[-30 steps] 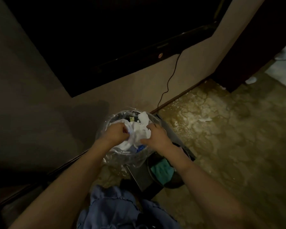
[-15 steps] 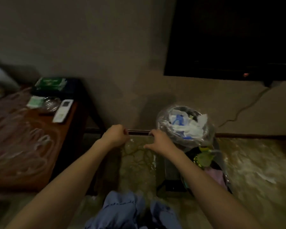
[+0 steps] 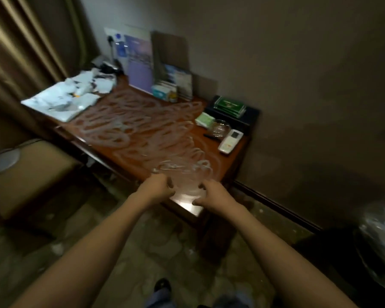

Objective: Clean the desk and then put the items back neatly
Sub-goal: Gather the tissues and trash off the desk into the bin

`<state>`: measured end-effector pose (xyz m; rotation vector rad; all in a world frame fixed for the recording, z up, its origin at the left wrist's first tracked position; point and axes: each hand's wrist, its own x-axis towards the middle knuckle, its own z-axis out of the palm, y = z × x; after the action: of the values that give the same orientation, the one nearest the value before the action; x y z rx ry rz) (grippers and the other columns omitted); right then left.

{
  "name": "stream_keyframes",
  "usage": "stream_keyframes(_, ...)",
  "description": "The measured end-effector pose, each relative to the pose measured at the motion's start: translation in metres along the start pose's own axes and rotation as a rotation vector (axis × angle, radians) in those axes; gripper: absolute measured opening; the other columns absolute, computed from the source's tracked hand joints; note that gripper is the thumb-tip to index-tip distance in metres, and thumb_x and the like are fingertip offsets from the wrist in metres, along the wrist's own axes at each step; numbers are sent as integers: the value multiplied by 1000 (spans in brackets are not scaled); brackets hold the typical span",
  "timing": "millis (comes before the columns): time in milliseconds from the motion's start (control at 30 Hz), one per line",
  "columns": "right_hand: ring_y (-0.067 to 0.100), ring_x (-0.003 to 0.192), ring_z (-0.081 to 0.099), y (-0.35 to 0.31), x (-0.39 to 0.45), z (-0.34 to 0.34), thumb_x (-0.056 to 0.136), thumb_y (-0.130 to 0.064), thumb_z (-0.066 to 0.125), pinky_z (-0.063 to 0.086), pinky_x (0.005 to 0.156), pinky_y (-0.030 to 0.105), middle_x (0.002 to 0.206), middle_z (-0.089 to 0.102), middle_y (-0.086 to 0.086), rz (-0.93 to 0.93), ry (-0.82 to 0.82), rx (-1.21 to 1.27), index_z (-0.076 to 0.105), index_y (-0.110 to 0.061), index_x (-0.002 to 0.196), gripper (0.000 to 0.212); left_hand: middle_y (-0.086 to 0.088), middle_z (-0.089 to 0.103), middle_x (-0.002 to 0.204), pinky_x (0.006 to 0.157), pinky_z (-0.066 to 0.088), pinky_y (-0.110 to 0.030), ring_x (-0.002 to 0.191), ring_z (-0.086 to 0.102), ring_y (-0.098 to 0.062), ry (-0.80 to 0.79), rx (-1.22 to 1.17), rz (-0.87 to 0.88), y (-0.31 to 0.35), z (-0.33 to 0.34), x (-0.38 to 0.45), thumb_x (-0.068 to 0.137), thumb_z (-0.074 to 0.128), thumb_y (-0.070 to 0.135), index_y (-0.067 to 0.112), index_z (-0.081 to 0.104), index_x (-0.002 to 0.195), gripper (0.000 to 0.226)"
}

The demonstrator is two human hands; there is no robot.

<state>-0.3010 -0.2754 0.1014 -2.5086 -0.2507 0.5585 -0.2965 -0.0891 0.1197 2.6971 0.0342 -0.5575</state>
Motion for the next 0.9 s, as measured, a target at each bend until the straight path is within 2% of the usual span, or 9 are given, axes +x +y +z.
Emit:
stream_keyframes(100,22,119,50,-65,41,28,78,-31,75,44,94,30,132,52,7,-72,-22,-19,53,-10,126,57,-4,67,94,71,50,-32,86,63,-19,47,-22,-55,-70,-32,3,83,64,28,10,66,94,21)
stream_keyframes(200,23,116,52,-121,77,51,77,-30,73,43,85,27,128,52,6,-113,-58,-14,52,-12,126,56,-1,62,96,70,46,-29,89,60,-18,55,-19,-93,-128,-58,3,86,64,28,12,63,98,20)
stream_keyframes(267,24,116,50,-142,92,59,78,-33,72,40,83,27,127,51,8,-144,-75,-53,52,-12,125,56,-2,62,101,75,46,-30,95,60,-19,72,-24,-114,-151,-68,4,86,64,28,13,63,101,21)
stream_keyframes(433,26,115,49,-195,137,77,82,-36,71,44,92,34,128,51,11,-204,-129,-151,52,-9,126,55,-2,65,101,82,51,-34,94,61,-18,99,-100,-194,-211,-89,12,85,65,28,18,61,93,14)
stream_keyframes(633,20,113,51,-240,202,91,82,-31,72,42,87,26,128,51,6,-253,-163,-112,49,-12,132,58,-2,63,102,78,47,-30,96,60,-18,81,-121,-245,-265,-114,48,86,63,25,15,63,100,17)
stream_keyframes(800,21,117,51,-276,284,101,82,-33,72,44,94,30,131,52,6,-280,-178,-105,51,-12,130,56,-2,63,95,77,48,-31,86,59,-17,97,-121,-263,-320,-156,107,85,64,22,18,59,85,6)
stream_keyframes(900,22,117,53,-300,347,98,80,-36,72,46,97,35,130,55,6,-272,-152,-120,53,-12,128,57,-6,64,98,76,46,-31,91,60,-21,105,-84,-261,-352,-196,154,83,64,22,20,54,75,13)
